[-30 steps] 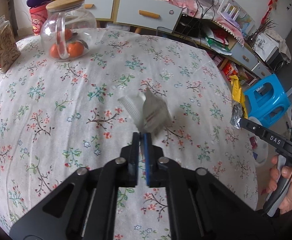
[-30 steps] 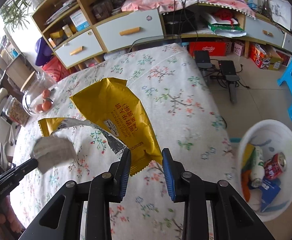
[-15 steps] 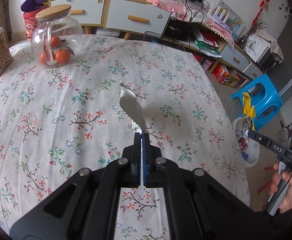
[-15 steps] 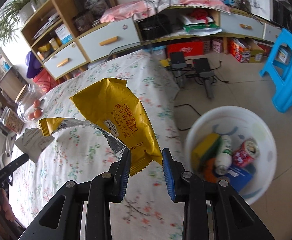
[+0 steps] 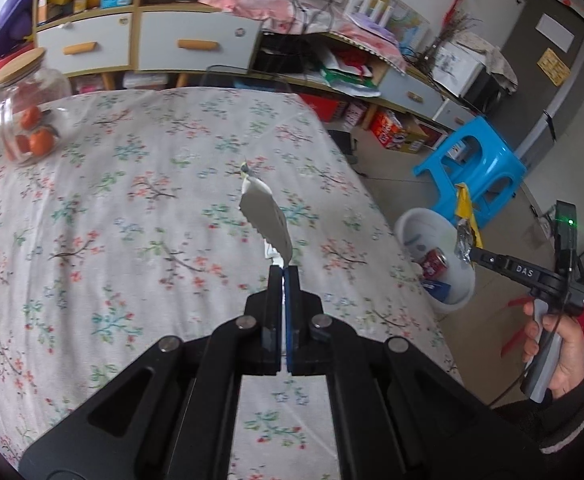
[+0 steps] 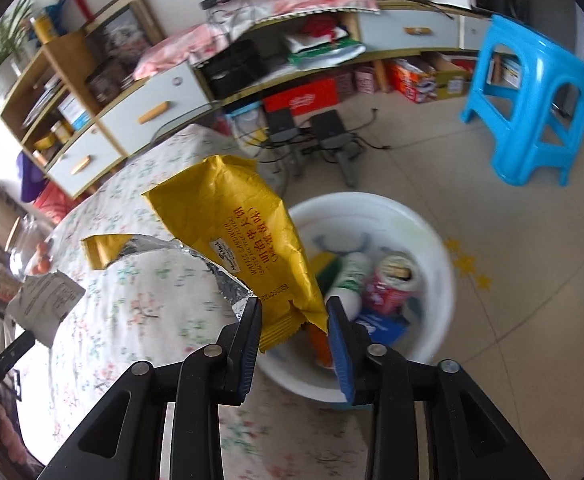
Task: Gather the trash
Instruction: 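Carry the yellow bag to the bin and release it with the right tool, then carry the white wrapper over the bin and release it with the left tool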
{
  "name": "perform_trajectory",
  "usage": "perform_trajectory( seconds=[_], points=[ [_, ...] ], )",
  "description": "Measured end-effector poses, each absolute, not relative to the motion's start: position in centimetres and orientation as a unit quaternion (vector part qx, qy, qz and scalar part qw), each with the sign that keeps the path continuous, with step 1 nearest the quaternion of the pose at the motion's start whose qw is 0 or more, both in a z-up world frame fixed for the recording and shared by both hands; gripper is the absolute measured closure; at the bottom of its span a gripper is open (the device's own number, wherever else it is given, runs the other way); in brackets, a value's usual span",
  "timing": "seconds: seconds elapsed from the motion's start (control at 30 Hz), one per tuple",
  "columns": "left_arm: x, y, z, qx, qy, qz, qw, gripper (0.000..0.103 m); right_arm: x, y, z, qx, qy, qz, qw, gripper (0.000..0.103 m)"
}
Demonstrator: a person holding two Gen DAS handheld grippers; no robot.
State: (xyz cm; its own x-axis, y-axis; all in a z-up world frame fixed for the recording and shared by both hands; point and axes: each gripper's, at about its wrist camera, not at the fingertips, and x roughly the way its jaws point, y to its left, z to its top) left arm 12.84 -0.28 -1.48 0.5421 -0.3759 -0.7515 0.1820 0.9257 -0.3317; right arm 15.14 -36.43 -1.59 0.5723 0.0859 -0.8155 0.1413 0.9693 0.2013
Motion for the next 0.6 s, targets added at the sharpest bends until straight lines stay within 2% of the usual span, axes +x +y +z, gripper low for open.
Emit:
perform_trajectory(
  seconds=[0.1,0.13,0.17,0.23,0.6],
  points=[
    [12.8,-2.2,-1.5,-0.102,0.454,-0.178,0.867,0.102,14.7,-38.1,-1.9,0.125,0.466,-0.031,0.875,0.064],
    [12.8,-2.8,-1.6,-0.100,0.455,-0.185,0.865,0.102,14.6,-38.6,-2.0,0.124,0.468,-0.035,0.874,0.055],
    [12.7,-3.4,-1.6,-0.098,0.456,-0.190,0.864,0.102,14.4,-39.2,-2.0,0.124,0.469,-0.041,0.874,0.041],
    [12.7,-5.0,-1.7,-0.094,0.458,-0.204,0.860,0.102,13.9,-40.2,-2.1,0.126,0.468,-0.053,0.873,0.030],
    [12.6,-13.5,-1.5,-0.049,0.461,-0.277,0.841,0.102,11.7,-44.6,-1.4,0.146,0.454,-0.065,0.876,0.028]
  ],
)
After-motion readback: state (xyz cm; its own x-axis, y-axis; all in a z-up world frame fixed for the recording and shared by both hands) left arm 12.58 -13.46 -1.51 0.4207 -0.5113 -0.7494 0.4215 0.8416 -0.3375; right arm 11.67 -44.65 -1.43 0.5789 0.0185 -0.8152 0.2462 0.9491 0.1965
